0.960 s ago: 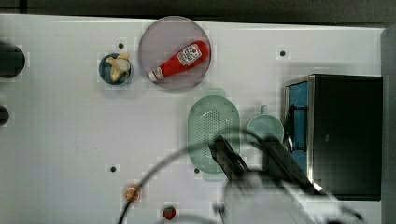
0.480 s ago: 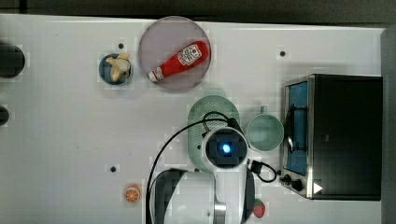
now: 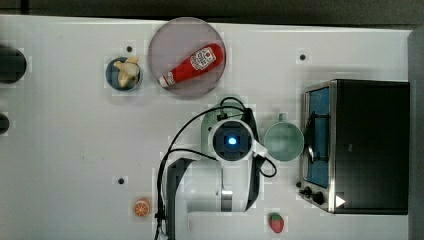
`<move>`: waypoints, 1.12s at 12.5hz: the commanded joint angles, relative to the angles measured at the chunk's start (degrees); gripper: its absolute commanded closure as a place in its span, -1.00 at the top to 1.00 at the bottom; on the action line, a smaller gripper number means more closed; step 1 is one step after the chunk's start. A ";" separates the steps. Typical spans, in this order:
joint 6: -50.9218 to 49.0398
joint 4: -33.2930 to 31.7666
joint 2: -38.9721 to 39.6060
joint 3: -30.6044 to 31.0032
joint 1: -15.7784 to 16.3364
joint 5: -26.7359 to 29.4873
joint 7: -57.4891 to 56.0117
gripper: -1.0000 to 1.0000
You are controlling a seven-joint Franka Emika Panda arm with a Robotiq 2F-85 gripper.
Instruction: Drag strainer right to left.
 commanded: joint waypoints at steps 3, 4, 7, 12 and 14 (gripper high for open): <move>11.31 -1.34 8.33 0.51 0.32 1.02 6.51 1.00; 13.28 -1.35 9.80 0.52 0.63 1.07 8.36 1.00; 14.91 -1.33 12.33 0.64 1.77 1.07 10.30 1.00; 15.52 -1.03 12.89 2.27 3.08 1.13 12.16 1.00; 15.54 -1.08 12.95 2.74 3.98 1.14 13.68 1.00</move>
